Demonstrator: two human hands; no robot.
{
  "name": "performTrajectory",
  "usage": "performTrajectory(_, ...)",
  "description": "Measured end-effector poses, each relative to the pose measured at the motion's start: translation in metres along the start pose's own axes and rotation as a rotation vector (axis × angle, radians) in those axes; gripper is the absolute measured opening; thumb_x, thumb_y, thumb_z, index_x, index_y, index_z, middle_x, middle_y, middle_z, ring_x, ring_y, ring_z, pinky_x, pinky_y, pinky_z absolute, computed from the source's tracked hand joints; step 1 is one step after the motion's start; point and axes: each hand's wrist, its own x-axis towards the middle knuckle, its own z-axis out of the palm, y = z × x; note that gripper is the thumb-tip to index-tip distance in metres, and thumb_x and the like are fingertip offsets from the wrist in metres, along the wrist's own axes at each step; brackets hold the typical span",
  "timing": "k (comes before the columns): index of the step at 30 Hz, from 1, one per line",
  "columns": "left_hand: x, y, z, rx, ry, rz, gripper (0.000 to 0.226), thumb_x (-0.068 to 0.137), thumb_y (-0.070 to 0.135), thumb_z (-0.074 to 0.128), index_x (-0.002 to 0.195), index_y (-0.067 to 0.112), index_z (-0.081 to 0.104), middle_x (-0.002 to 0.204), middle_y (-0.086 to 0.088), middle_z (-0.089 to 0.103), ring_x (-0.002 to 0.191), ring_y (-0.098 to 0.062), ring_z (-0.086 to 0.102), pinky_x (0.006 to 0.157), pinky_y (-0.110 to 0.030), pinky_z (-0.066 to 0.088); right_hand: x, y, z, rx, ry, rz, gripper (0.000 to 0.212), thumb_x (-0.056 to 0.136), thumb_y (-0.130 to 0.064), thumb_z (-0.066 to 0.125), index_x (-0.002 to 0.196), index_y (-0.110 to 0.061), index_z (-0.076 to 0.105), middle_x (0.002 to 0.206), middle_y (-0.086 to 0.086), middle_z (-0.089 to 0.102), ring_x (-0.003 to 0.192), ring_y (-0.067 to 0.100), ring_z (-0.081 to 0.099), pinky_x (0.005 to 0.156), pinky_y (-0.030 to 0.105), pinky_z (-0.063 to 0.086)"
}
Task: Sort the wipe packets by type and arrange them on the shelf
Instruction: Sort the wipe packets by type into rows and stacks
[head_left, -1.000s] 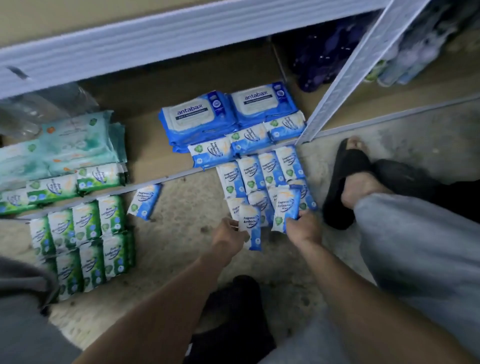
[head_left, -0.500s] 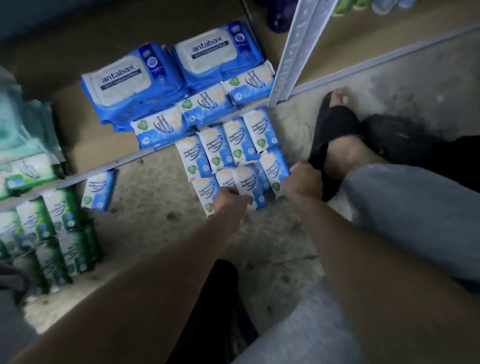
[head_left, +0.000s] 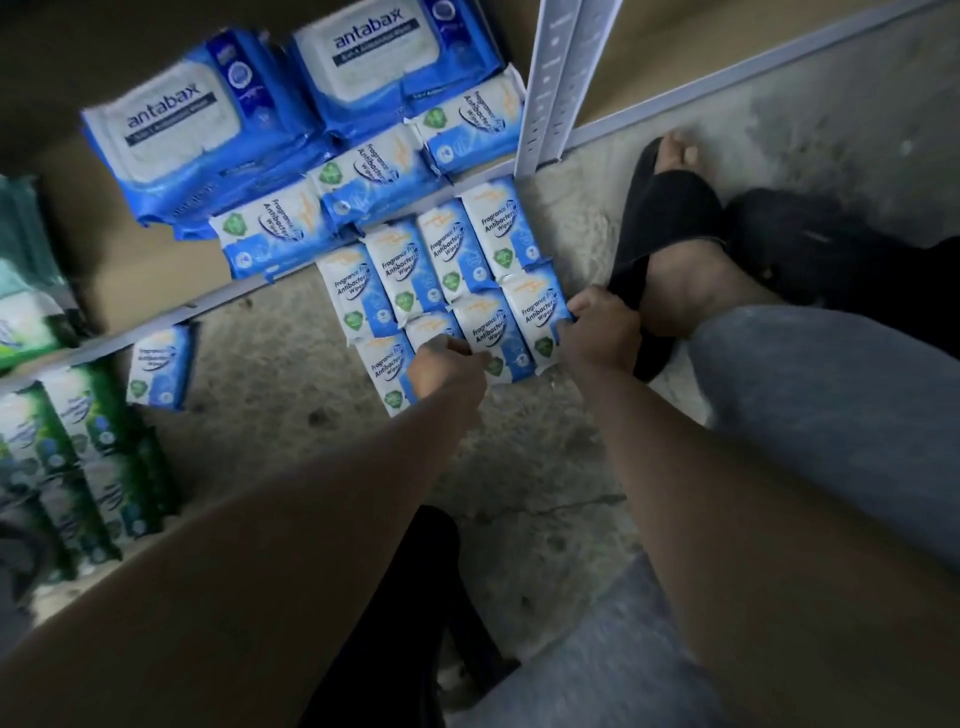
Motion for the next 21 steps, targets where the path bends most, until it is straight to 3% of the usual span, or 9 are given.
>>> performTrajectory(6,-0.003,0.003,-0.024,0.174,-0.097,0.181,0.018,0.082,0.029,0.08,0.092,0.019,0.069,0.087,0.002,0.068,0.08,-0.017,0.064,0.072,-0.031,0.057,-0.013,-0.021,0.001,-0.023,0.002,-0.042,0.028,0.086,-0.023,0.068,0.113,-0.015,0.064,0.116,0.011,0.065,0.107,0.032,0.064,0.083,0.036,0.055)
performTrajectory(10,-0.002,-0.003,-0.061,0.355,-0.114,0.348,0.023,0.085,0.029,0.074,0.105,0.02,0.067,0.102,-0.001,0.069,0.095,-0.021,0.064,0.085,-0.035,0.056,-0.036,-0.041,0.007,-0.093,-0.092,-0.164,0.042,0.088,-0.029,0.068,0.127,-0.017,0.058,0.124,0.014,0.062,0.116,0.035,0.057,0.091,0.04,0.052)
performTrajectory(13,0.003,-0.015,-0.095,0.42,-0.059,0.421,0.03,0.087,0.028,0.07,0.115,0.017,0.066,0.114,-0.005,0.068,0.104,-0.025,0.063,0.09,-0.036,0.054,-0.055,-0.058,0.015,-0.188,-0.111,-0.29,0.049,0.091,-0.034,0.065,0.135,-0.016,0.052,0.135,0.014,0.052,0.124,0.036,0.048,0.096,0.044,0.049)
performTrajectory(17,0.019,-0.04,-0.146,0.445,0.043,0.444,0.034,0.089,0.028,0.068,0.12,0.013,0.065,0.118,-0.006,0.065,0.106,-0.025,0.061,0.084,-0.029,0.046,-0.073,-0.086,0.026,-0.351,-0.145,-0.479,0.056,0.097,-0.045,0.055,0.145,-0.018,0.042,0.152,0.012,0.033,0.134,0.034,0.036,0.1,0.046,0.044)
performTrajectory(21,0.042,-0.071,-0.188,0.446,0.121,0.405,0.036,0.089,0.028,0.068,0.121,0.012,0.064,0.122,-0.009,0.063,0.109,-0.028,0.061,0.089,-0.034,0.047,-0.077,-0.109,0.043,-0.442,-0.203,-0.586,0.062,0.099,-0.05,0.049,0.152,-0.023,0.034,0.163,0.011,0.018,0.147,0.034,0.02,0.115,0.048,0.032)
